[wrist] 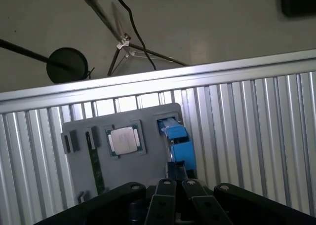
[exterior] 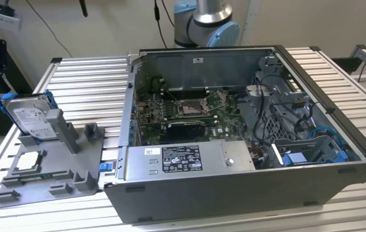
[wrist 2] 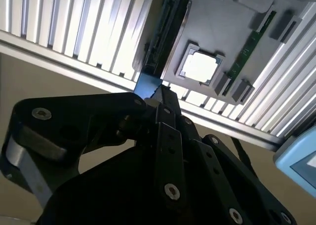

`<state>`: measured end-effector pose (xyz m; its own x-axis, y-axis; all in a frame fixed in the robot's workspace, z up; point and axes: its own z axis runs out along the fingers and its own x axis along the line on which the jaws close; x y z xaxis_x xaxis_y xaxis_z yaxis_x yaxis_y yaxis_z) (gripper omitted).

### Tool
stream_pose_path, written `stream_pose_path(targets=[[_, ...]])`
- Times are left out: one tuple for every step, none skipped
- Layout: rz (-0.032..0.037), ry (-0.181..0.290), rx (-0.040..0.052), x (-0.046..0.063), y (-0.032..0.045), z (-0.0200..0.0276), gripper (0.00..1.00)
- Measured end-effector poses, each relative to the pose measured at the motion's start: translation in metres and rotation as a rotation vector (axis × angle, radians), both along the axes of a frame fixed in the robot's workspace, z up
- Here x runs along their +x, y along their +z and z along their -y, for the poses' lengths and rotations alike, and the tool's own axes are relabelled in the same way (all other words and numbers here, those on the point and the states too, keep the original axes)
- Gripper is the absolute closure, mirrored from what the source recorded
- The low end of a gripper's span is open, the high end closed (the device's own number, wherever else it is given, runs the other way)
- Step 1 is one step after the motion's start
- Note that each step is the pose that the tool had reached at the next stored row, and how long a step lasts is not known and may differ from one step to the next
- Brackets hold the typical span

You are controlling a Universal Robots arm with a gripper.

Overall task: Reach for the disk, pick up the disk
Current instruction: 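Pick up the disk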

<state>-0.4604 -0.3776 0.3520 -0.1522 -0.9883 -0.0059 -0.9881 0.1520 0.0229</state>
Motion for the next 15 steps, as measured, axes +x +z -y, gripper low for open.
stream_pose_path(targets=[[0.0,0.0,0.0,0.0001,0.0,0.0,1.0],[0.0,0.0,0.0001,0.0002,0.0,0.0,1.0],[0.0001,0.0,0.0001,0.0003,0.0,0.0,1.0],[0.0,0.0,0.0001,0.0003,0.0,0.0,1.0],[0.0001,0.0,0.0001,0.0004,0.0,0.0,1.0],[0.0,0.0,0.0,0.0004,0.0,0.0,0.0],[0.0,0.0,0.0001,0.0004,0.0,0.0,0.0],[0.0,0.0,0.0001,0.0005,0.0,0.0,0.0],[0.0,0.0,0.0001,0.0005,0.0,0.0,0.0],[0.0,0.0,0.0001,0.0006,0.0,0.0,0.0],[0.0,0.0,0.0,0.0006,0.0,0.0,0.0],[0.0,0.0,0.0,0.0008,0.0,0.0,0.0],[0.0,0.0,0.0001,0.0009,0.0,0.0,0.0],[0.0,0.0,0.0001,0.0009,0.0,0.0,0.0],[0.0001,0.0,0.0001,0.001,0.0,0.0,0.0]])
